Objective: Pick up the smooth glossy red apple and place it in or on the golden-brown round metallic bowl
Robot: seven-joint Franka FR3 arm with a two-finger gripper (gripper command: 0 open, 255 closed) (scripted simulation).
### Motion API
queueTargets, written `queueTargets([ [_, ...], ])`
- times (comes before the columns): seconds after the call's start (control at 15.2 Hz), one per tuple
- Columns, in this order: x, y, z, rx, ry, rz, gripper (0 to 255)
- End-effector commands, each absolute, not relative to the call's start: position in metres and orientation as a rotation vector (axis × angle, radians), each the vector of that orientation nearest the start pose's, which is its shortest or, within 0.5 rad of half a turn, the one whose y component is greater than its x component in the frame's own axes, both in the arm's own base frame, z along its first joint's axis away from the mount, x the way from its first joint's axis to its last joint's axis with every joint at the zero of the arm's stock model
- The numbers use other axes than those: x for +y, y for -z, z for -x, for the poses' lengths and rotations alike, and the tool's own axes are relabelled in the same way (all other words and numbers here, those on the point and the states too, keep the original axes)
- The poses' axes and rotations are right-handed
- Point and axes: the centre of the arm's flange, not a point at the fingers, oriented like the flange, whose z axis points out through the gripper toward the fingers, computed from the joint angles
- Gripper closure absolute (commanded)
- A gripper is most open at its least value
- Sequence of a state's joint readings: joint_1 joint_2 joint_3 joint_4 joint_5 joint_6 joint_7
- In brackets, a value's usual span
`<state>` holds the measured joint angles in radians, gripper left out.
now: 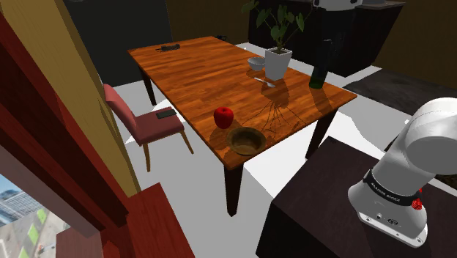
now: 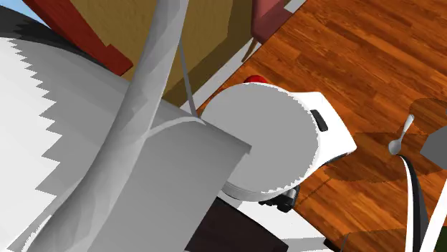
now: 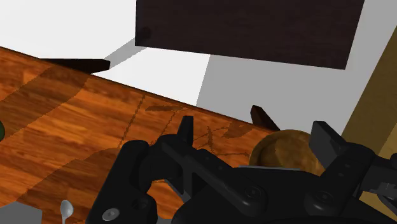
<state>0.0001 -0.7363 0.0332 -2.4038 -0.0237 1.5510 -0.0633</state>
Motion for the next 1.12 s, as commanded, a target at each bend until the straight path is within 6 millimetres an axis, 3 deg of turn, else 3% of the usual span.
queueTargets([
  [0.0,0.01,-0.551,-0.314,-0.139,-0.187,3.177,0],
  [1.06,0.069,-0.449,-0.486,-0.063,-0.15,3.187,0],
])
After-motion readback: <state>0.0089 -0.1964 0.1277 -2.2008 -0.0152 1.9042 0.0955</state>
